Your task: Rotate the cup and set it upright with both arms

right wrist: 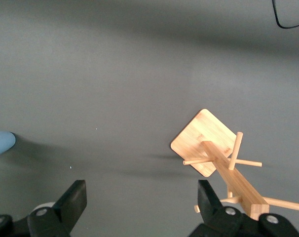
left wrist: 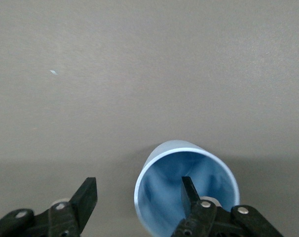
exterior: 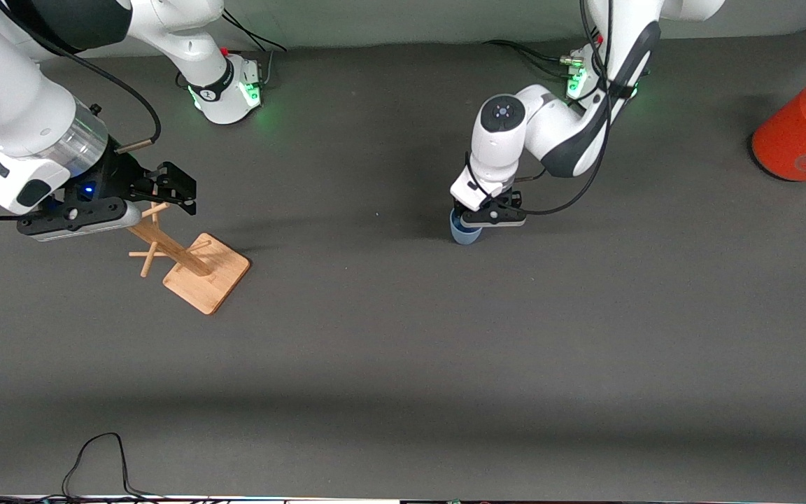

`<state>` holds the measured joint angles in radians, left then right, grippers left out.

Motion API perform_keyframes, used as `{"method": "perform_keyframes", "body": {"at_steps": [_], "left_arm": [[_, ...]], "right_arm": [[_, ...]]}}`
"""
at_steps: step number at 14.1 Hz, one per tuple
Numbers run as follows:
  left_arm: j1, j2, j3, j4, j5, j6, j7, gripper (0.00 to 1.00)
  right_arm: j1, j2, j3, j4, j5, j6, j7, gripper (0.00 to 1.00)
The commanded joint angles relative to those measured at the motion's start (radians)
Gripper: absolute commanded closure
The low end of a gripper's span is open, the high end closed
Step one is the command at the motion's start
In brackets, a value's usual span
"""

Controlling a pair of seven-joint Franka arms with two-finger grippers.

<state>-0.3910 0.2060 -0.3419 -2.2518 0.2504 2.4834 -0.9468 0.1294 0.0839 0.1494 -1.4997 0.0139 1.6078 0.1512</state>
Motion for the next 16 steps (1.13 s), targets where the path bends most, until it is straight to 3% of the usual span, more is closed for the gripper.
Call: {"method": "perform_keyframes", "body": {"at_steps": [1, 5, 8, 9, 13, 16], "left_arm": [[-0.012, -0.112, -0.012, 0.007, -0.092, -0.128, 0.029, 0.15], [0.033, -0.143, 0.021, 0.242, -0.29, -0.488, 0.253, 0.08], [0.162, -0.163, 0.041, 0.4, -0.331, -0.708, 0.374, 0.07], [0.228, -0.174, 0.043, 0.438, -0.342, -0.775, 0.454, 0.01], [0.46, -0.258, 0.044, 0.491, -0.347, -0.906, 0.65, 0.0], [0.579, -0.264, 0.056, 0.566, -0.335, -1.02, 0.819, 0.0]], "right_arm": [[0.001, 0.011, -0.02, 0.023, 0.011, -0.002, -0.001, 0.0], [0.001, 0.011, -0.042, 0.024, 0.012, 0.0, -0.001, 0.0], [-0.001, 0.013, -0.069, 0.023, 0.044, 0.021, -0.002, 0.0], [-0.001, 0.013, -0.083, 0.023, 0.064, 0.024, -0.005, 0.0], [0.003, 0.011, -0.102, 0.023, 0.069, 0.017, -0.009, 0.0], [0.003, 0.013, -0.1, 0.024, 0.067, 0.017, -0.009, 0.0]]}}
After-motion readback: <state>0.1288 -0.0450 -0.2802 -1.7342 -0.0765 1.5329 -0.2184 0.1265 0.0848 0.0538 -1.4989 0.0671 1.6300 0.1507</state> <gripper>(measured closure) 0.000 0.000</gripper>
